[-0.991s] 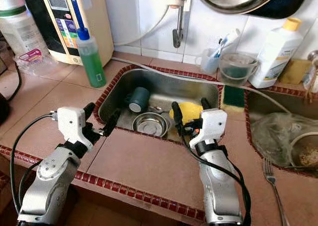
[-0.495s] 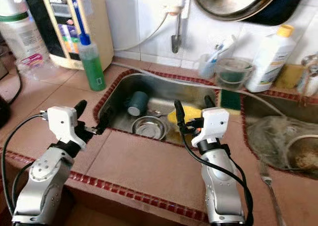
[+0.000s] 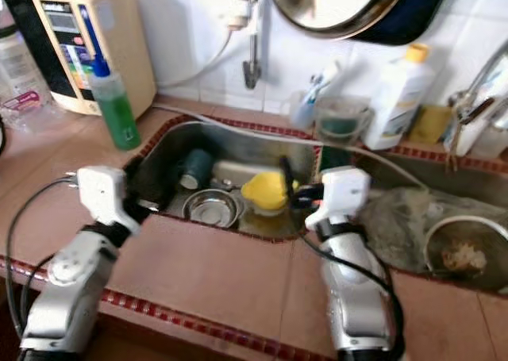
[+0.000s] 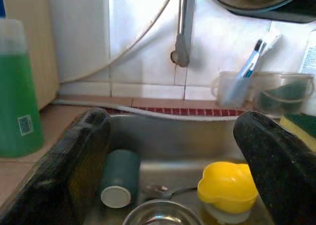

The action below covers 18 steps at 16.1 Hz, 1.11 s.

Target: Kitchen organization

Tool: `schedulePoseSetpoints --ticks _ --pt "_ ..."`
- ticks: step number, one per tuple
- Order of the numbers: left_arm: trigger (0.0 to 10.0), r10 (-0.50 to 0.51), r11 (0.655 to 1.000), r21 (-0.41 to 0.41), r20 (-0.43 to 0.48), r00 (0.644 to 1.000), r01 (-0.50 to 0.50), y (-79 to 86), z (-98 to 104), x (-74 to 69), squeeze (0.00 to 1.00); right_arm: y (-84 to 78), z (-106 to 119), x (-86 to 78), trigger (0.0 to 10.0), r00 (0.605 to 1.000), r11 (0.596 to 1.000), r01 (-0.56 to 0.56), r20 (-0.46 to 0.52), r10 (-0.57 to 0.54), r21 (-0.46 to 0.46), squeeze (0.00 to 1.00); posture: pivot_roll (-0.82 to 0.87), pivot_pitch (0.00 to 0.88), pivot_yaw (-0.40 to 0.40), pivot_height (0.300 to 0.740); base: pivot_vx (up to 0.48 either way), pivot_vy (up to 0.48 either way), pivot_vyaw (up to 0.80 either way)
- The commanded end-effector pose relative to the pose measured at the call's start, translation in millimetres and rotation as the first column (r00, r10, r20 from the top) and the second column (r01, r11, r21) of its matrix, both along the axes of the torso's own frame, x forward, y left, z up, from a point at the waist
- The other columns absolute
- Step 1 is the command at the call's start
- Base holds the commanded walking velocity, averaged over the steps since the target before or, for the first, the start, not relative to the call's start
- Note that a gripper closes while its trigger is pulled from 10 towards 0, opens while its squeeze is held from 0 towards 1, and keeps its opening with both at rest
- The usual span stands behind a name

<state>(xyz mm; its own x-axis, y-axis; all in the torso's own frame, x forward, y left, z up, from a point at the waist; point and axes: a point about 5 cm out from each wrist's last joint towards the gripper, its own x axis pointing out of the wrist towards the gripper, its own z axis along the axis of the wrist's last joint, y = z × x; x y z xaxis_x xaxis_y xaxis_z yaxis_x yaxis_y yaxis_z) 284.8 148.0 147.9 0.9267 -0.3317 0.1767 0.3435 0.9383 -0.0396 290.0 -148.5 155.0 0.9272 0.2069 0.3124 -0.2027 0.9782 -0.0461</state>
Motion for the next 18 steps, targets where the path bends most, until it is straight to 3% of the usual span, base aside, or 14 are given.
schedulePoseSetpoints --ticks 1,13,18 --pt "10.0 -0.027 1.000 -0.007 0.005 1.000 0.028 -7.5 1.0 1.0 0.00 -9.2 -0.7 0.1 10.0 1.000 0.999 0.030 -0.001 -0.030 -0.012 0.00 -0.11 0.000 0.018 0.740 0.000 -0.424 0.00" --pt "10.0 -0.040 0.999 -0.012 0.008 0.999 0.040 -8.9 1.8 1.8 0.00 -7.5 -4.1 -1.2 10.0 1.000 0.999 0.025 -0.003 -0.025 -0.019 0.00 -0.11 0.000 0.023 0.740 0.000 -0.427 0.00" --pt "10.0 -0.051 0.997 -0.052 -0.036 0.998 0.049 -8.8 -1.0 0.5 0.00 -8.1 -5.0 -2.1 10.0 1.000 0.999 0.027 -0.007 -0.028 -0.020 0.00 -0.10 0.000 0.025 0.740 0.000 0.000 0.00"
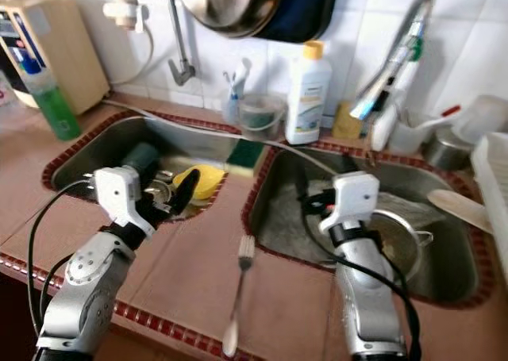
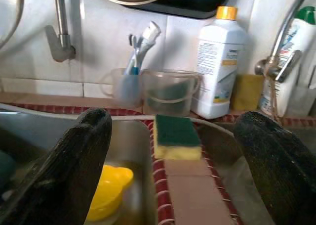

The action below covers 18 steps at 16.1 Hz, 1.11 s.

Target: Kitchen organization

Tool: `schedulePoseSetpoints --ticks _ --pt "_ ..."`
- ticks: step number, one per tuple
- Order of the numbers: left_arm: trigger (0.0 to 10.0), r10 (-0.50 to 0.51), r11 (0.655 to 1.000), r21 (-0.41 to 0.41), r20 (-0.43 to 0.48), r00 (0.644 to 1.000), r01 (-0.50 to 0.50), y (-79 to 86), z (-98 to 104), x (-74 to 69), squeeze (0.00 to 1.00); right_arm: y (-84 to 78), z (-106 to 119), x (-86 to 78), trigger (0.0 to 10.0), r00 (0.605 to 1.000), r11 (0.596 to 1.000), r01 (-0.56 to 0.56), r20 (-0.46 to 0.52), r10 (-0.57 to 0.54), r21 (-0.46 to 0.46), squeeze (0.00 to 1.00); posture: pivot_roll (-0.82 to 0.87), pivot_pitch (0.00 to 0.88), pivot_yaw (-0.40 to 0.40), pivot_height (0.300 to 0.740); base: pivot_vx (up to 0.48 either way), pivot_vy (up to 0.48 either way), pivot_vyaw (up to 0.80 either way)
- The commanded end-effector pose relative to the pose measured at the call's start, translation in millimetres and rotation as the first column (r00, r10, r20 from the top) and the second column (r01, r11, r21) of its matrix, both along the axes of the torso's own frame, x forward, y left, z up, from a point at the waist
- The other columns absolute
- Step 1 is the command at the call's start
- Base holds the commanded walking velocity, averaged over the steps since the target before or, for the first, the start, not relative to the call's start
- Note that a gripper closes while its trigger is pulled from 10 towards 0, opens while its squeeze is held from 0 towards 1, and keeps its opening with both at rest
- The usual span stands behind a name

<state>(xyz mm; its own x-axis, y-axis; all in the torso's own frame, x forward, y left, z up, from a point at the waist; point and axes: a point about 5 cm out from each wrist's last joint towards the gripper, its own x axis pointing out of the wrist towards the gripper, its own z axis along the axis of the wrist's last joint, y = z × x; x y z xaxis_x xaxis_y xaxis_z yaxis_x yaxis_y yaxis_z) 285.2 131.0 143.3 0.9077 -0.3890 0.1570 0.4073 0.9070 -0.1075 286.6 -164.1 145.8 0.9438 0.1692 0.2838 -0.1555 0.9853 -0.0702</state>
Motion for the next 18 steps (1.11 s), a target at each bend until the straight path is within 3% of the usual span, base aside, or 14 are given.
schedulePoseSetpoints --ticks 1,18 --pt "10.0 0.021 1.000 0.012 0.002 1.000 -0.021 7.7 3.0 -0.5 0.00 7.9 4.0 1.2 10.0 1.000 1.000 -0.022 0.017 0.022 0.010 0.00 -0.10 0.000 0.025 0.740 0.000 0.000 0.00" --pt "10.0 0.010 1.000 0.017 -0.024 1.000 -0.009 5.9 3.5 -1.4 0.00 7.7 2.0 1.4 10.0 1.000 1.000 -0.011 0.009 0.011 0.014 0.00 -0.10 0.000 0.028 0.740 -0.182 0.000 0.00"
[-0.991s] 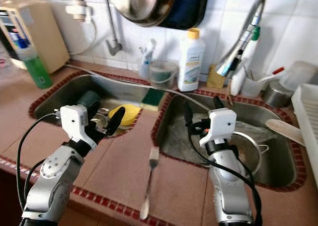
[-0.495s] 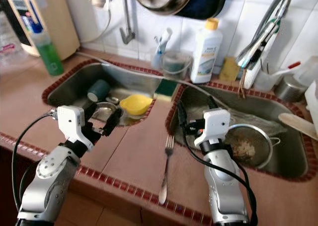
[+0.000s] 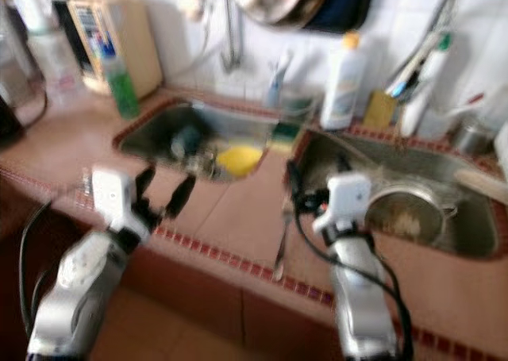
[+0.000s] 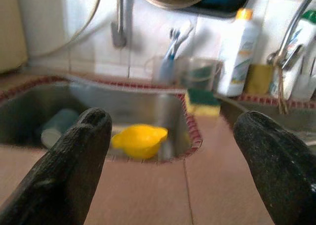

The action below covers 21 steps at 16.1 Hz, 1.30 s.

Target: Kitchen organization

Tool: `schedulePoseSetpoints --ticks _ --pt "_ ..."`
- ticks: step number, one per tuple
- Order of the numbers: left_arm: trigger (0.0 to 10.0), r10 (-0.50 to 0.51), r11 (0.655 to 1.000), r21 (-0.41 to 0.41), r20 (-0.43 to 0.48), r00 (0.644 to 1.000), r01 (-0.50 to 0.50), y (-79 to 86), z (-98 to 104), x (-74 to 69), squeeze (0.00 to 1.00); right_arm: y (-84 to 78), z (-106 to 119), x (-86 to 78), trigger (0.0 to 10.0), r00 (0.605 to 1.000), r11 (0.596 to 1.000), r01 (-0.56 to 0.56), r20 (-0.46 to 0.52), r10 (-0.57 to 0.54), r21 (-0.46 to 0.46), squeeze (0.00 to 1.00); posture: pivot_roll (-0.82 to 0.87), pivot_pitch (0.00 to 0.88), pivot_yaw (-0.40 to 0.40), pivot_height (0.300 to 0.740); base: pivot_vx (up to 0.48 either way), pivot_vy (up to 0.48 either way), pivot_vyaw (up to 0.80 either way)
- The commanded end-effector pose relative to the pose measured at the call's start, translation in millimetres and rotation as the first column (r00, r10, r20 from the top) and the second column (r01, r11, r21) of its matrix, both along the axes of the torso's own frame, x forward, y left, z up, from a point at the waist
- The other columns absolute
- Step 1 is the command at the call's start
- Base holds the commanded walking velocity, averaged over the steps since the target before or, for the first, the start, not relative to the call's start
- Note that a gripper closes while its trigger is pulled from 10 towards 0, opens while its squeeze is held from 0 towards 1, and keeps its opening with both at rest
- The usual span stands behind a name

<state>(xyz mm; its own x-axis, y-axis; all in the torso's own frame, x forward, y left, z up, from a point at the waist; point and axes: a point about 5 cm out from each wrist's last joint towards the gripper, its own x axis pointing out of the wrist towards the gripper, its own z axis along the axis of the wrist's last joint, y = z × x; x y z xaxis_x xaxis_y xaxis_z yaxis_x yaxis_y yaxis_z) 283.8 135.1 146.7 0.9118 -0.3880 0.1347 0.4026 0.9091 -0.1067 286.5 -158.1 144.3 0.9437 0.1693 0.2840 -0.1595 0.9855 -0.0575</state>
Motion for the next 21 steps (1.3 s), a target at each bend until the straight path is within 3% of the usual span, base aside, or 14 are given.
schedulePoseSetpoints --ticks 1,3,6,10,16,21 --pt "10.0 0.008 1.000 0.009 -0.002 1.000 -0.008 1.7 0 0.4 0.00 1.9 4 1.8 10.0 1.000 1.000 -0.006 0.011 0.006 0.002 0.00 -0.10 0.000 0.027 0.740 0.000 0.000 0.00" --pt "10.0 0.002 1.000 0.019 -0.007 1.000 -0.002 2.4 0 0.7 0.00 4.1 3 3.1 10.0 1.000 1.000 -0.008 0.000 0.008 0.008 0.00 -0.10 0.000 0.028 0.740 0.000 0.000 0.00" --pt "10.0 -0.115 0.979 0.172 0.025 0.993 0.109 -2.2 4 -4.7 0.00 8.6 -7 4.4 10.0 0.996 1.000 0.006 -0.085 -0.006 -0.003 0.00 -0.09 0.004 0.026 0.740 0.000 0.000 0.00" --pt "10.0 -0.233 0.946 0.235 0.022 0.972 0.222 -5.6 13 -10.1 0.00 17.9 -18 5.3 10.0 0.976 0.989 0.058 -0.218 -0.027 0.139 0.00 -0.09 0.021 0.030 0.740 0.000 0.000 0.00" --pt "10.0 -0.335 0.913 0.238 -0.023 0.942 0.331 -20.6 14 -21.3 0.00 37.6 -14 26.5 10.0 0.938 0.995 0.059 -0.344 -0.029 0.077 0.00 -0.10 0.050 0.040 0.740 0.000 0.000 0.00" --pt "10.0 -0.323 0.923 0.213 -0.024 0.946 0.320 -24.2 17 -21.9 0.00 56.9 -19 34.9 10.0 0.903 0.997 -0.010 -0.427 0.042 0.077 0.00 -0.08 0.062 0.020 0.740 0.000 0.000 0.00"
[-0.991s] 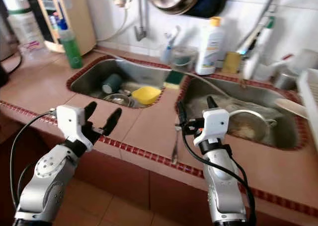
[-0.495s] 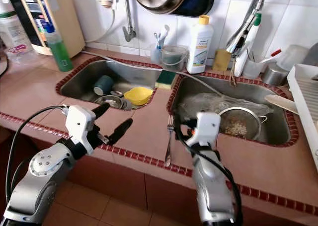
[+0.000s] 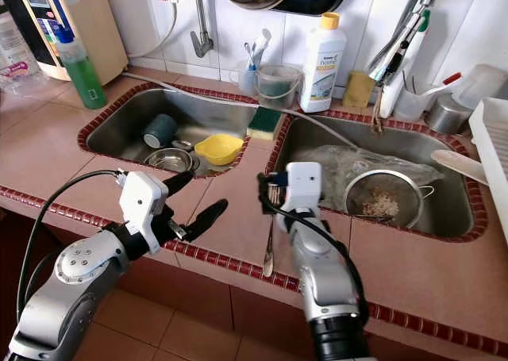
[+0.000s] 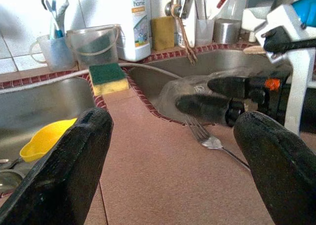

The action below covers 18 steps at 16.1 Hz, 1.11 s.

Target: Kitchen organization

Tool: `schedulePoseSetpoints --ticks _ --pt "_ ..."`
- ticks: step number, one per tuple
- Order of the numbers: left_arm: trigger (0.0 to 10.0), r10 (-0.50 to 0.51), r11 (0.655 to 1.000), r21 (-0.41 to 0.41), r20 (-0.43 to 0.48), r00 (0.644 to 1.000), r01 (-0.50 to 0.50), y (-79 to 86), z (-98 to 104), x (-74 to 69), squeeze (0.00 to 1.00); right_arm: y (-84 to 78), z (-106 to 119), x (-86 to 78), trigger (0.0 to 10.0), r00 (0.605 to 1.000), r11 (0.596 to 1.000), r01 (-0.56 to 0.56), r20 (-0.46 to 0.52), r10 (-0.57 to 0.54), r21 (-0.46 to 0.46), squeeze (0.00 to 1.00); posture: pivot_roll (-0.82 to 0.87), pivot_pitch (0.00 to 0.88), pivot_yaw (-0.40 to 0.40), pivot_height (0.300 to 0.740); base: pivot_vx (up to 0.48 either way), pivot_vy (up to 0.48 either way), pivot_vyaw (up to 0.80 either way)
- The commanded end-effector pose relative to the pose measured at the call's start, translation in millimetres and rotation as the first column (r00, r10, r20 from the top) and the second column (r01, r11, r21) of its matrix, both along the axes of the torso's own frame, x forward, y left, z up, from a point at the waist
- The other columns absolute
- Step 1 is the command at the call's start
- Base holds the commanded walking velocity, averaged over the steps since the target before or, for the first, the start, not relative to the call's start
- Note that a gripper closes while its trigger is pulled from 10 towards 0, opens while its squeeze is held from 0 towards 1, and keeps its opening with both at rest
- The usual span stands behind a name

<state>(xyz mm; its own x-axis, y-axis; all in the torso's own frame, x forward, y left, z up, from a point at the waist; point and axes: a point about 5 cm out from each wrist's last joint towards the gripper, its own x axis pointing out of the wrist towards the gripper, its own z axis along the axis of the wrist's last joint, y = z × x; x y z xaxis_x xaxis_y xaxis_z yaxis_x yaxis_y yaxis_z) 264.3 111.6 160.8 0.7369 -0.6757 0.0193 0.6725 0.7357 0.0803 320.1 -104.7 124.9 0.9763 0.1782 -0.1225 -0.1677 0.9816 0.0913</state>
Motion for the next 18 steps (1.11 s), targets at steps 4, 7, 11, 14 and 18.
schedulePoseSetpoints --ticks 4,7,11,14,18 --pt "10.0 0.001 1.000 -0.014 -0.004 1.000 -0.001 -1.4 2 -5.8 0.00 7.4 -11 -1.4 10.0 0.993 1.000 0.010 -0.114 -0.008 0.015 0.00 -0.08 0.070 0.013 0.740 0.000 0.000 0.00" --pt "10.0 0.004 1.000 -0.020 -0.006 1.000 -0.004 -1.7 3 -5.9 0.00 4.3 -17 0.8 10.0 0.986 0.999 0.039 -0.162 -0.037 0.008 0.00 -0.08 0.071 0.012 0.740 0.000 0.000 0.00" --pt "10.0 0.008 1.000 -0.024 -0.009 1.000 -0.008 -1.8 3 -6.3 0.00 1.4 -22 5.9 10.0 0.973 0.996 0.087 -0.213 -0.089 -0.018 0.00 -0.08 0.067 0.009 0.740 0.000 0.000 0.00" --pt "10.0 0.014 0.999 -0.029 -0.009 1.000 -0.014 -2.4 4 -5.7 0.00 0.6 -20 13.1 10.0 0.964 0.992 0.118 -0.233 -0.127 -0.049 0.00 -0.07 0.060 0.005 0.740 0.000 0.000 0.00" --pt "10.0 0.023 0.999 -0.034 -0.006 1.000 -0.024 -1.8 5 -5.0 0.00 -1.7 -16 22.4 4.9 0.957 0.989 0.124 -0.253 -0.140 -0.078 0.00 -0.06 0.055 -0.001 0.740 0.000 0.000 0.00"
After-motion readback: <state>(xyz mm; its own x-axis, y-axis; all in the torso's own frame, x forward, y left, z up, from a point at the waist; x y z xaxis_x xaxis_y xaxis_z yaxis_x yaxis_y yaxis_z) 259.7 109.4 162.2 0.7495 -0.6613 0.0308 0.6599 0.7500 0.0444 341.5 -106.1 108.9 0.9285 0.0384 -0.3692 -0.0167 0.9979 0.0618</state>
